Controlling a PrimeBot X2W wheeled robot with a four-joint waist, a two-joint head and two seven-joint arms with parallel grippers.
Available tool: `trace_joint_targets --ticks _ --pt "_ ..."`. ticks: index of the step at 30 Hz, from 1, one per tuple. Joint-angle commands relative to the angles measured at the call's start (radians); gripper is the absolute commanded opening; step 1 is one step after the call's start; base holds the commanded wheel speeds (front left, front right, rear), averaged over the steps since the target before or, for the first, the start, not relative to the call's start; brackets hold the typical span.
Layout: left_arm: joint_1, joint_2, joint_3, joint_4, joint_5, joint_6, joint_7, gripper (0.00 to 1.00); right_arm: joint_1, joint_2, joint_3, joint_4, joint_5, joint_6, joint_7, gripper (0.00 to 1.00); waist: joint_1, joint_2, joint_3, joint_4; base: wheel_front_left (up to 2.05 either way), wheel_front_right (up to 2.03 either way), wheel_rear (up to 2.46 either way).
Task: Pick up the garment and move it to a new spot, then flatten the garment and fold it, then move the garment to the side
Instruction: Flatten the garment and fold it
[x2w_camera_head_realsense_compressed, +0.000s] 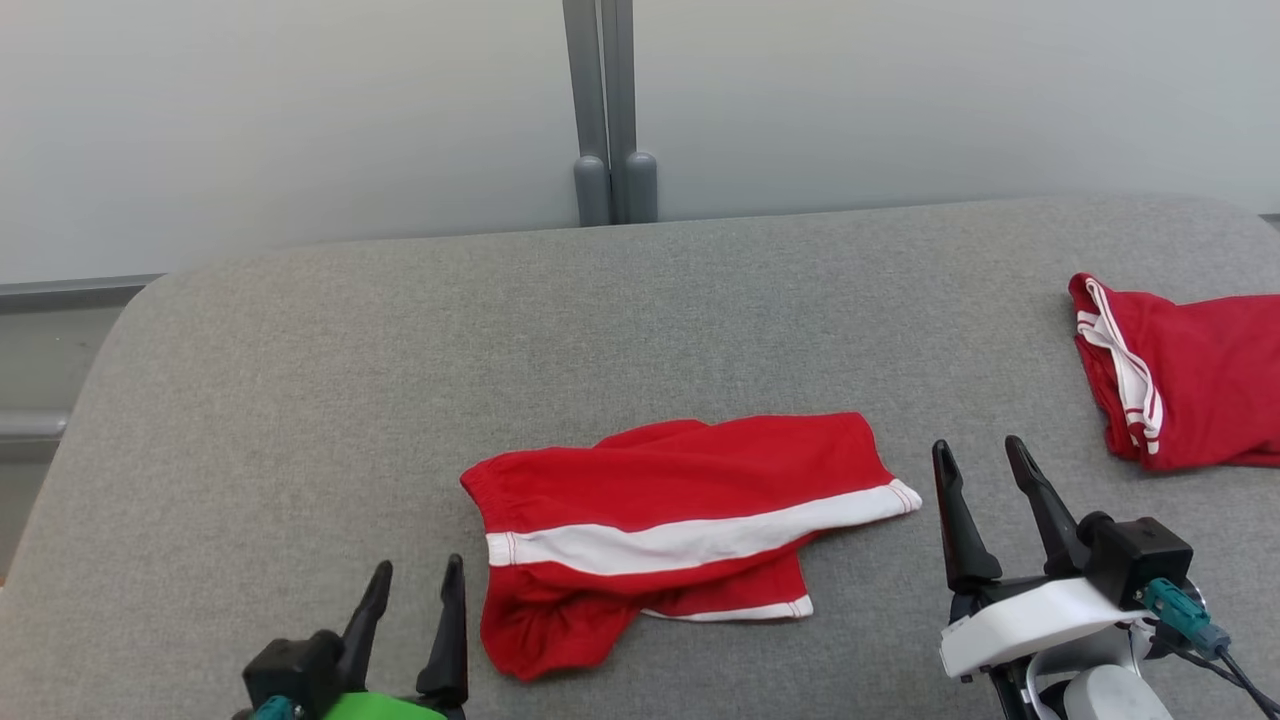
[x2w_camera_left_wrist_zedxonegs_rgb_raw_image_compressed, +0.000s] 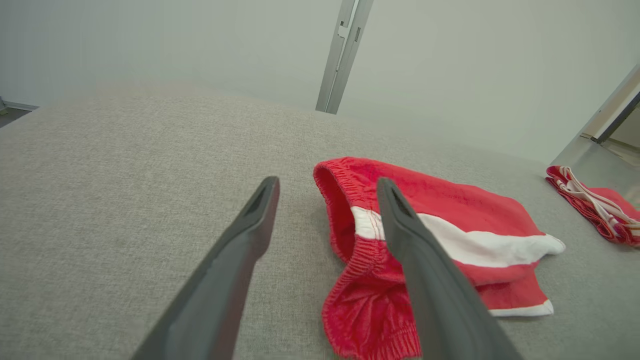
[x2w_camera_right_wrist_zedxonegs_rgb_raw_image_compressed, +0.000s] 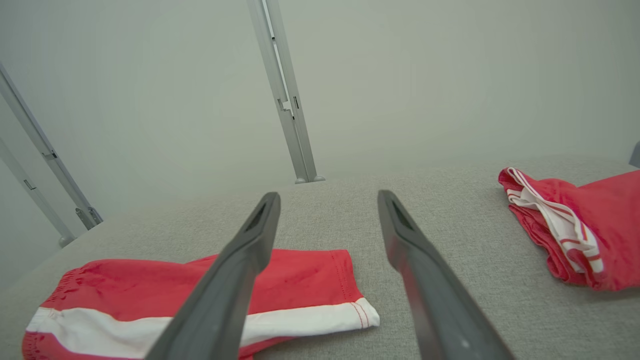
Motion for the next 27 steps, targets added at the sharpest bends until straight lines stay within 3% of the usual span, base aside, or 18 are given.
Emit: trace_joint_targets --ticks 1,14,27 --pt "-0.023 0.013 -0.013 0.005 0.002 -0.012 0.028 1.00 0.001 -0.002 0.001 0.004 -0.002 0.000 -0.003 1.00 0.0000 0.0000 0.002 0.000 0.00 0.00 0.00" --pt "-0.131 0.066 -0.084 0.047 -0.110 -0.055 0.330 1.00 -0.013 -0.002 0.004 0.015 0.000 0.000 -0.003 1.00 0.0000 0.0000 0.026 -0.029 0.00 0.00 0.00" --pt "-0.166 0.074 -0.080 0.058 -0.168 -0.057 0.401 1.00 -0.022 -0.002 -0.008 0.007 -0.005 0.000 -0.003 1.00 0.0000 0.0000 0.054 -0.059 0.00 0.00 0.00"
